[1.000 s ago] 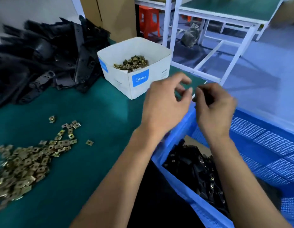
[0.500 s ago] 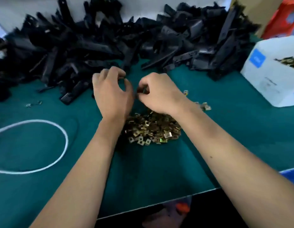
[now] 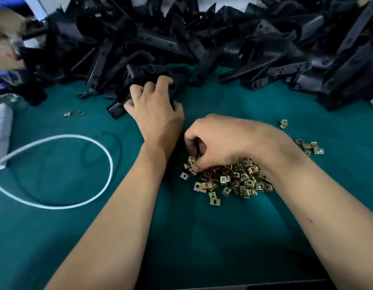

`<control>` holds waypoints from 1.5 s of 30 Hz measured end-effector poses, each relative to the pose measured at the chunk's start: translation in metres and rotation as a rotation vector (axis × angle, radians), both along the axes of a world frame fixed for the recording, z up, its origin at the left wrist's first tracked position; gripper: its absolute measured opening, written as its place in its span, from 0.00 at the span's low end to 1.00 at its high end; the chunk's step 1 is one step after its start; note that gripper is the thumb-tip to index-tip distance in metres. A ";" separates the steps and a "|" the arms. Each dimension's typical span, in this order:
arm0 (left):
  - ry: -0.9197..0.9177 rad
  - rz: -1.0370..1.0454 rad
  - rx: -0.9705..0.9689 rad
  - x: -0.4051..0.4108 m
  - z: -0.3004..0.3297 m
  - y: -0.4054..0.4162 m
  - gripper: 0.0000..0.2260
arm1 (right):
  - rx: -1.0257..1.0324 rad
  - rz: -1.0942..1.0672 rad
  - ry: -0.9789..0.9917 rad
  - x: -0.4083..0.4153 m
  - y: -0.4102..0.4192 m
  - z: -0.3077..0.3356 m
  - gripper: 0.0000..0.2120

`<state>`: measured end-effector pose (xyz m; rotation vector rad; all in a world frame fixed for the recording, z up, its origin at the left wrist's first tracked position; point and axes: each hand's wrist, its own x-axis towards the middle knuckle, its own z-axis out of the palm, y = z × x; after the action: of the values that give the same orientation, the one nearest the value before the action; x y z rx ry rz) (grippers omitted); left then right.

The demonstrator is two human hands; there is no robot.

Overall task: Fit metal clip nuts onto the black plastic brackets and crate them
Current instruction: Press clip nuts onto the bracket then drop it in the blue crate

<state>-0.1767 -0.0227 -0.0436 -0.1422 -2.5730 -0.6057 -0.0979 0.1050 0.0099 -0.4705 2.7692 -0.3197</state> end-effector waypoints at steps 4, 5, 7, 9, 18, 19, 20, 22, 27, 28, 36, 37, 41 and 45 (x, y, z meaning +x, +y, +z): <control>0.189 0.040 0.105 0.004 0.003 0.002 0.16 | -0.099 -0.014 0.044 0.001 0.009 -0.005 0.12; 0.224 0.040 0.127 0.005 0.003 0.003 0.15 | -0.127 -0.016 0.051 0.001 0.013 -0.006 0.11; 0.243 -0.023 0.256 0.005 0.004 0.003 0.14 | -0.220 -0.027 0.057 0.003 0.020 -0.009 0.09; 0.226 -0.158 0.483 0.006 0.004 0.002 0.13 | -0.327 -0.063 0.099 0.004 0.030 -0.013 0.05; 0.054 -0.429 0.985 0.013 0.005 0.013 0.06 | -1.035 -0.432 0.115 0.003 0.063 -0.031 0.08; -0.048 -0.446 1.064 0.015 0.003 0.016 0.05 | -1.205 -0.472 0.053 0.003 0.064 -0.030 0.10; -0.147 -0.451 1.119 0.017 0.002 0.019 0.05 | -1.364 -0.493 -0.023 0.003 0.065 -0.029 0.10; -0.330 -0.465 1.161 0.020 0.001 0.021 0.11 | -1.568 -0.514 -0.159 0.002 0.067 -0.029 0.12; -0.461 -0.626 1.065 0.014 0.009 0.006 0.26 | -1.617 -0.580 -0.210 -0.002 0.073 -0.034 0.16; -0.443 -0.612 0.994 0.012 0.009 0.004 0.26 | -1.612 -0.584 -0.209 -0.002 0.074 -0.034 0.16; -0.382 -0.600 0.656 0.011 0.002 -0.005 0.26 | -1.654 -0.601 -0.120 -0.002 0.067 -0.036 0.06; -0.364 -0.583 0.594 0.012 0.002 -0.007 0.27 | -1.654 -0.586 -0.110 -0.002 0.067 -0.036 0.06; -0.295 -0.514 0.442 0.012 0.003 -0.010 0.34 | -1.665 -0.555 -0.109 -0.002 0.067 -0.035 0.10; -0.297 -0.523 0.381 0.013 0.006 -0.011 0.38 | -1.652 -0.568 -0.095 -0.003 0.067 -0.036 0.12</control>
<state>-0.1636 -0.0336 -0.0378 -0.6487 -2.6399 -1.3862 -0.1012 0.1722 -0.0264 0.0849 1.8096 -2.5822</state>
